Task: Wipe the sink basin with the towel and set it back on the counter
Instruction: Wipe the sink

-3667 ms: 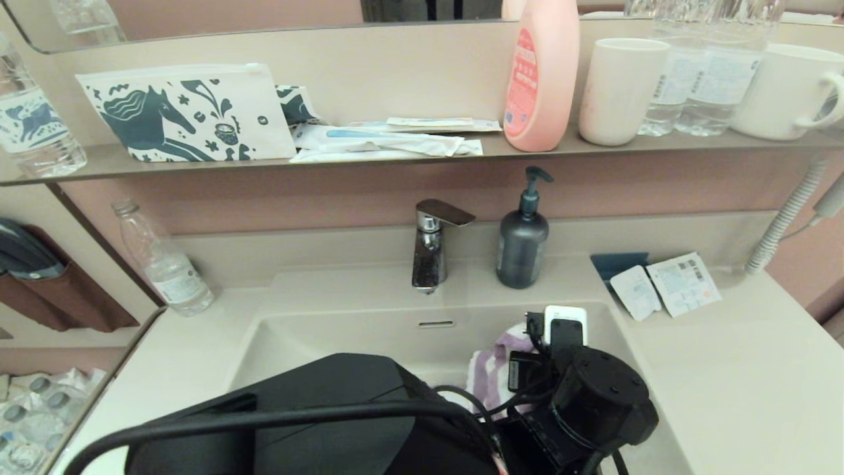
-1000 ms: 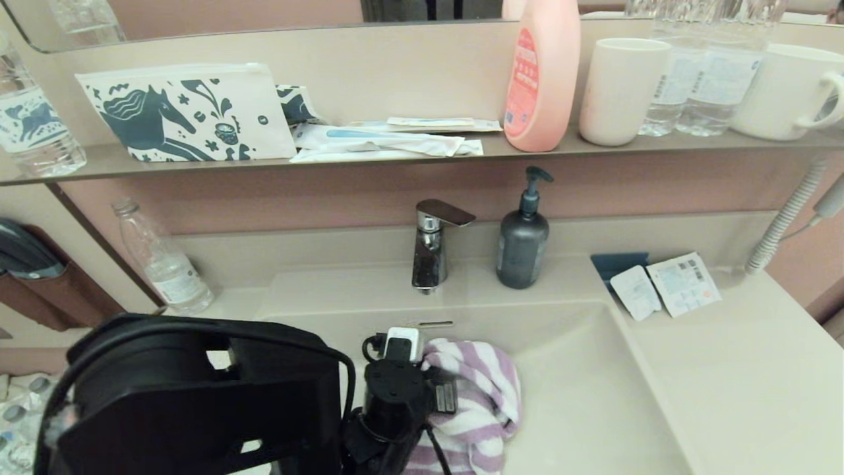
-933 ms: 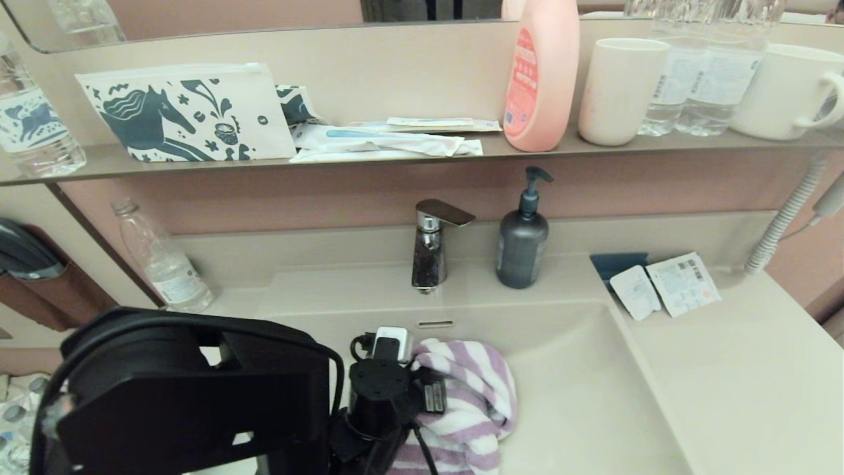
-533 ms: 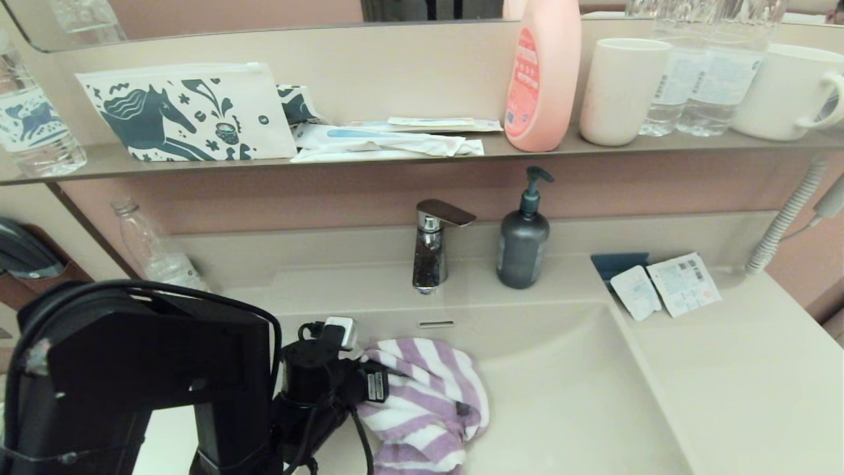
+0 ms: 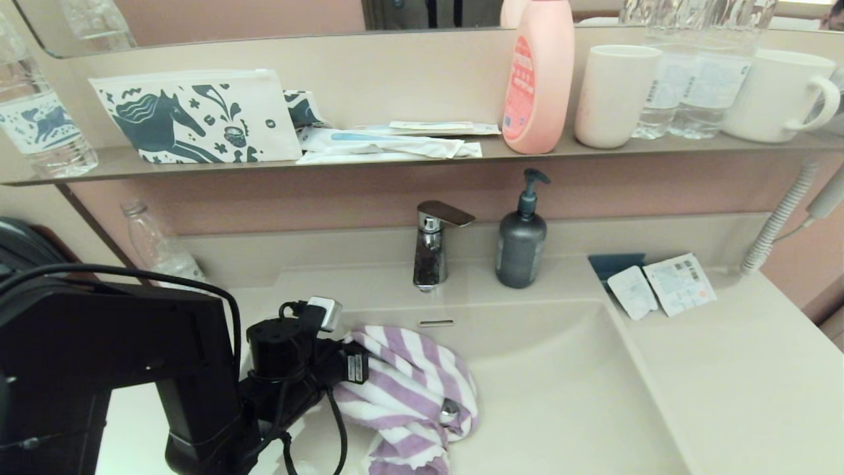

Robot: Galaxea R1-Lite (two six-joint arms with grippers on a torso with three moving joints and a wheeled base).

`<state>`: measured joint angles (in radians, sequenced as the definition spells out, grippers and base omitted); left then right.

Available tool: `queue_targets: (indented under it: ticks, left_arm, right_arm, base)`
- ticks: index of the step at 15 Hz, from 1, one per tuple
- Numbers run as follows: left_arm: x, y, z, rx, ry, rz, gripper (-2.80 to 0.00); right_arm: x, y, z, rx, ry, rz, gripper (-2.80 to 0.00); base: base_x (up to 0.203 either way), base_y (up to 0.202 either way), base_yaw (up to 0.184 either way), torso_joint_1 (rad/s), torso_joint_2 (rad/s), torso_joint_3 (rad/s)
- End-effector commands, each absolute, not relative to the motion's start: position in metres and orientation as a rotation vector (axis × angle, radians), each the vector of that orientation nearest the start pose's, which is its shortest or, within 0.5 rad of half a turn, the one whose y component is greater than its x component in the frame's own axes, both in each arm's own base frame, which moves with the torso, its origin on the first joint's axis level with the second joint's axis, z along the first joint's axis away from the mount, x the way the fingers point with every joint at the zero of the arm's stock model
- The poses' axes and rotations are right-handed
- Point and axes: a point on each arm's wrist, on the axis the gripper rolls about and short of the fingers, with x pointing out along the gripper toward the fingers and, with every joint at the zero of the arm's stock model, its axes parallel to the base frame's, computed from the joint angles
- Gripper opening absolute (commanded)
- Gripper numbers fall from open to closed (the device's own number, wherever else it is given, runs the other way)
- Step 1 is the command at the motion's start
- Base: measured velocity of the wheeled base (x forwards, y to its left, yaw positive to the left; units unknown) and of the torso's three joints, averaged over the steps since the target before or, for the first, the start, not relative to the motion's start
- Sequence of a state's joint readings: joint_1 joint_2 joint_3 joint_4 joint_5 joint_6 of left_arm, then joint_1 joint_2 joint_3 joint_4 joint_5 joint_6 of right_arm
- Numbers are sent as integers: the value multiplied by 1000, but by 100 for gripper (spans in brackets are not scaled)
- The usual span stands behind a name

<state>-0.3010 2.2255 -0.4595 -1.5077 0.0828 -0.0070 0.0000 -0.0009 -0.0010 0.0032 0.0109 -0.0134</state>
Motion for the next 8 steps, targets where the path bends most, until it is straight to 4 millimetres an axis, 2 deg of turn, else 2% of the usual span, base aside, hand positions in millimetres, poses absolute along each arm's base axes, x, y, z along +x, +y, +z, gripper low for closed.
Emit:
queue_targets:
  ticks: [1,3,5,8]
  left_arm:
    - [319,-87,38,26,156,-176,-280]
    - [322,-93,42,21,131,-184,-280]
    - [318,-107,40,26,135,-201,-280]
    - [309,-132,21,49,193,-235,-280]
  right_arm:
    - [-23,0,75,-14,2,12,-280]
    - [-23,0,76,-14,1,12,-280]
    - [-23,0,76,-14,1,11,-280]
    - [-23,0,76,-14,2,11,-280]
  base:
    - [0,0,0,0,0,0]
    - [0,0,0,0,0,0]
    - [0,0,0,0,0,0]
    - [0,0,0,4,10,1]
